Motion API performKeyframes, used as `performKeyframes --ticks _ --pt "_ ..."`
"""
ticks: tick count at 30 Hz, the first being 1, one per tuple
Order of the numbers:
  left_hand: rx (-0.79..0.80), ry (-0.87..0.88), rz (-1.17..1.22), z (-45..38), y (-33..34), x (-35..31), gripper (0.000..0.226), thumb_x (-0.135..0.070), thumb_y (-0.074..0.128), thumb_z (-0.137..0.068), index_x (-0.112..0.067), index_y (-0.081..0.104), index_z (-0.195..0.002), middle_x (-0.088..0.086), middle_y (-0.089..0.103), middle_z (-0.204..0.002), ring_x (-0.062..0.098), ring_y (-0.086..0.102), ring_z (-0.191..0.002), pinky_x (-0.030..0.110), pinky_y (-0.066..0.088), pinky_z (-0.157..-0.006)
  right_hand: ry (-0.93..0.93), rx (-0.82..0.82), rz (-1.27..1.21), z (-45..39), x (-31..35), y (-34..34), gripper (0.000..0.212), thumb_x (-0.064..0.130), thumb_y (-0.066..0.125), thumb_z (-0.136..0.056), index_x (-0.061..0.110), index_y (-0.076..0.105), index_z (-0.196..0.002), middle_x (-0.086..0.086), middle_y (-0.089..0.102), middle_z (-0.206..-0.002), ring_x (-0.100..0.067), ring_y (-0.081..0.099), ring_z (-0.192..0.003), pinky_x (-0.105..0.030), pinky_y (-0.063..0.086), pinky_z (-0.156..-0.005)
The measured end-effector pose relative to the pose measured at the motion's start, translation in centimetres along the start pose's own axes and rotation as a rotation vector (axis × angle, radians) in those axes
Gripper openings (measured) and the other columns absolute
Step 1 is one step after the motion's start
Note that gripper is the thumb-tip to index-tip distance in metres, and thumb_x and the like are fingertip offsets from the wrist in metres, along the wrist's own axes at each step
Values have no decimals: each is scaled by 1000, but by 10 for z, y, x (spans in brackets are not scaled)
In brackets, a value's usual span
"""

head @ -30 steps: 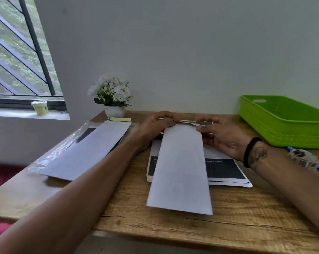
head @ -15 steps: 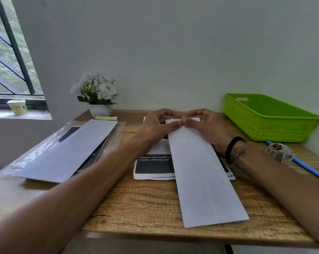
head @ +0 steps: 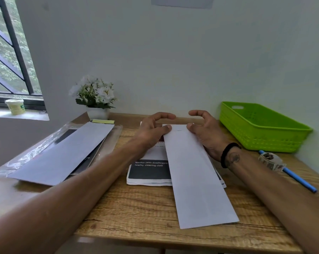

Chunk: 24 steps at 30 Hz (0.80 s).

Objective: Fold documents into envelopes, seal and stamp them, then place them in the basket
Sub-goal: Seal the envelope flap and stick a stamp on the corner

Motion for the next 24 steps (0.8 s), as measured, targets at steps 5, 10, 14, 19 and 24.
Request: performKeyframes --ticks 5,10,14,19,24 --pt "-11 39 -188 1 -3 2 26 -7 60 -102 -26 70 -117 12 77 -95 16 71 -83 28 59 -75 71 -22 -56 -6 -2 -1 42 5 49 -98 28 54 -133 -12 64 -86 -22 59 -69 -37 51 -61" --pt "-116 373 -759 2 -3 5 15 -25 70 -98 -24 78 -111 -9 66 -111 5 60 -97 16 48 -88 109 -57 -135 -5 0 -3 39 3 47 -98 22 56 -131 -6 58 -72 -12 53 -51 -25 43 -47" --pt "-179 379 -729 7 4 -7 28 -39 58 -105 -21 80 -104 -6 71 -96 5 63 -81 17 45 -72 159 -19 -372 -4 6 -1 24 9 50 -101 12 59 -123 -4 59 -73 -15 56 -59 -27 47 -55" --pt "-149 234 -477 25 12 -35 58 -58 46 -105 -21 83 -78 -9 73 -64 3 71 -61 20 55 -63 199 175 -578 6 18 5 23 22 45 -108 11 50 -127 -22 77 -101 -35 77 -93 -39 63 -77" --pt "-187 -82 -354 19 7 -48 78 -75 36 -98 -18 64 -53 2 65 -55 0 55 -42 13 38 -44 -17 128 -192 11 18 7 43 21 71 -95 19 50 -133 -9 79 -110 -31 75 -104 -46 60 -89"
Point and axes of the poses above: each hand's wrist, its own z-axis away from the middle knuckle, its own y-axis out of the palm, x = y × z, the point moved 1 cm from there along -z, towards the middle knuckle
